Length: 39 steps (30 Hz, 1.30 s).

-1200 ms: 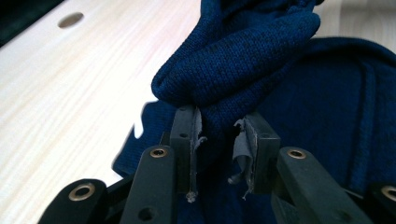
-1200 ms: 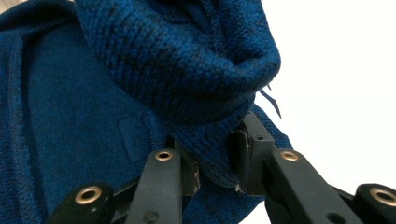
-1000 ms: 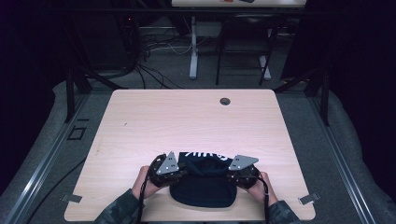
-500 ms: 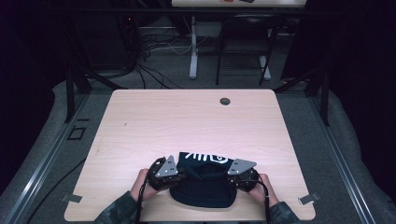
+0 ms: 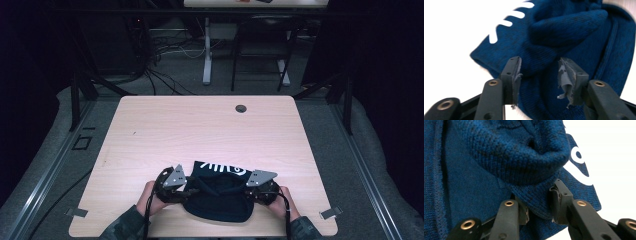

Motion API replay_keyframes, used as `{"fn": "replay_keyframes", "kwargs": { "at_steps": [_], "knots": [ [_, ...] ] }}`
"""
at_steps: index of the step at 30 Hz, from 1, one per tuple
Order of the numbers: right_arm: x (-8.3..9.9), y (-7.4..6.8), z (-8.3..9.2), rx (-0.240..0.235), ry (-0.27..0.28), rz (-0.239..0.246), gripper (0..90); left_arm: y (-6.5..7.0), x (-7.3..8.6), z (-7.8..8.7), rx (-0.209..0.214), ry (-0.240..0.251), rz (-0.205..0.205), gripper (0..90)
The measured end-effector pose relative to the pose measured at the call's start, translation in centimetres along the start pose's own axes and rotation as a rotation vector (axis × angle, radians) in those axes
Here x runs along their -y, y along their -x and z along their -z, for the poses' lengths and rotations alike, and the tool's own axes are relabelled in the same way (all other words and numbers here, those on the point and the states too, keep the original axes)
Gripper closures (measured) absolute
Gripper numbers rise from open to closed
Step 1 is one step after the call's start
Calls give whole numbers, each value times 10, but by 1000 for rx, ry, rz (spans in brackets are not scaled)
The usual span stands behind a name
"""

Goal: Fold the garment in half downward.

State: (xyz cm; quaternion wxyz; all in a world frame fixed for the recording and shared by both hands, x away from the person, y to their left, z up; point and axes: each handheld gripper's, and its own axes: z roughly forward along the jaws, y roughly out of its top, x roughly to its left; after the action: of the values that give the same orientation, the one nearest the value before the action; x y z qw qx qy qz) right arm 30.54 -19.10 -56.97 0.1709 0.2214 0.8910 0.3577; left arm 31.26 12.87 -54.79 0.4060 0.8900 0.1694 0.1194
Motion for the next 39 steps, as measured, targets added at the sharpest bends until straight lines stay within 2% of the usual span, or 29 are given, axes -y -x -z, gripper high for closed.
{"fn": "replay_keyframes", "kwargs": {
  "at_steps": [3,6,9,11,15,17,20,22,24,27,31,35,39],
  "knots": [
    [0,0,0,1,-5,4,704,-4,-1,9,-9,39,28,533],
    [0,0,0,1,-3,3,705,-6,-1,15,-19,58,34,532],
    [-1,0,2,-5,2,-9,668,-10,-2,19,-45,79,55,521],
    [-3,0,4,-2,1,-9,632,-14,-3,19,-71,80,68,513],
    [-6,-2,10,14,5,4,617,-27,-9,15,-112,67,89,490],
    [-4,-3,12,17,6,2,630,-34,-13,10,-106,93,118,484],
    [-3,-4,10,16,3,0,639,-36,-21,-3,-55,104,146,473],
    [-2,-5,8,17,-13,16,640,-31,-24,-14,-29,84,139,458],
    [-1,-6,7,8,-18,20,639,-24,-23,-23,-5,36,113,441],
    [0,-5,8,16,-17,20,625,-19,-22,-28,-6,-12,103,391],
    [-1,-4,10,7,-32,21,565,-17,-19,-28,5,-23,124,355],
    [-1,-3,13,10,-35,11,525,-13,-15,-32,-2,-50,112,346],
    [0,2,19,-30,-47,-16,479,-11,-13,-36,-9,-70,116,305]
  ]
}}
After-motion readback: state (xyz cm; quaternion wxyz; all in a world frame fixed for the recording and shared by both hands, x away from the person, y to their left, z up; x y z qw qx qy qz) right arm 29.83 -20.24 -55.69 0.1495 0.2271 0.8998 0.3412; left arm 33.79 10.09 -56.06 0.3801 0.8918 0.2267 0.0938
